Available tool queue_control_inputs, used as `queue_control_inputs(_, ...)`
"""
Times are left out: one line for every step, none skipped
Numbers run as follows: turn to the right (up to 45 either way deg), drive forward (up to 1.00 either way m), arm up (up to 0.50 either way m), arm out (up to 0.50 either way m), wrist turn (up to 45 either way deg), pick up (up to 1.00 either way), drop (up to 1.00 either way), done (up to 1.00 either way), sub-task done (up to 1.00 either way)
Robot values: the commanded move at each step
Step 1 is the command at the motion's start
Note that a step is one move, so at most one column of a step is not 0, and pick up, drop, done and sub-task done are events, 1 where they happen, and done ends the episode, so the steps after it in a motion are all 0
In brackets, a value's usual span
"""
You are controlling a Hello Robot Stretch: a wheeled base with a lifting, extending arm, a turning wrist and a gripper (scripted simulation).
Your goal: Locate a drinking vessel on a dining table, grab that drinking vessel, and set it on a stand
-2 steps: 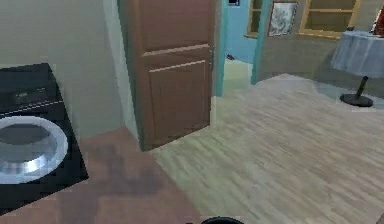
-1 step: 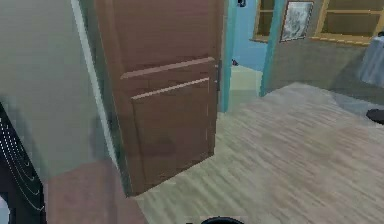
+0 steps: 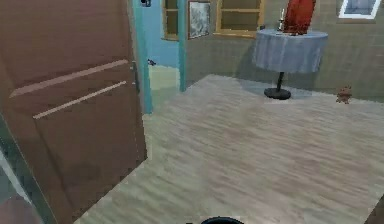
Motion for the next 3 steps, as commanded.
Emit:
queue_control_inputs(0.0, 1.00, 0.00, 0.00, 0.0, 0.00, 0.00, 0.00, 0.00)
queue_control_inputs(0.0, 0.45, 0.00, 0.00, 0.0, 0.00, 0.00, 0.00, 0.00)
queue_control_inputs(-9.0, 0.00, 0.00, 0.00, 0.0, 0.00, 0.00, 0.00, 0.00)
